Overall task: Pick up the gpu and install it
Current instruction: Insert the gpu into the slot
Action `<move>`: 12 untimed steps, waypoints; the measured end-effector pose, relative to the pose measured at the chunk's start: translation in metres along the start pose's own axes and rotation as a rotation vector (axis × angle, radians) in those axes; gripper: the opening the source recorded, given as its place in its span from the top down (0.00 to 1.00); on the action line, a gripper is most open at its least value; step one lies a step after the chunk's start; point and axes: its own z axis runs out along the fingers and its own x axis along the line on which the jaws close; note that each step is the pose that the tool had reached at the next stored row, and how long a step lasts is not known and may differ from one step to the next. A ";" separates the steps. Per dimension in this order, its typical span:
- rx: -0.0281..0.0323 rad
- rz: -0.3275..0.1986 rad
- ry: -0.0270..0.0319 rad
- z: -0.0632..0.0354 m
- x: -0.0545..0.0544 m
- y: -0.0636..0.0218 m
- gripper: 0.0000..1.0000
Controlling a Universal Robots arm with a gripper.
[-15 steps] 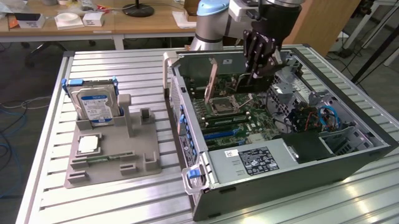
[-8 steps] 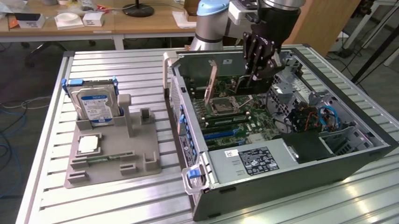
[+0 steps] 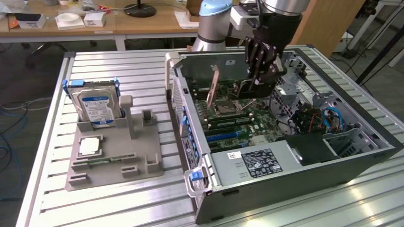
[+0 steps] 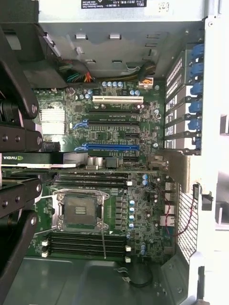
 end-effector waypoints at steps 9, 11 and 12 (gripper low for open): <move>0.0000 0.000 0.0005 0.0048 0.003 0.0002 0.74; 0.0000 0.000 0.0007 0.0058 0.004 0.0004 0.74; 0.0000 0.000 0.0008 0.0070 0.004 0.0007 0.74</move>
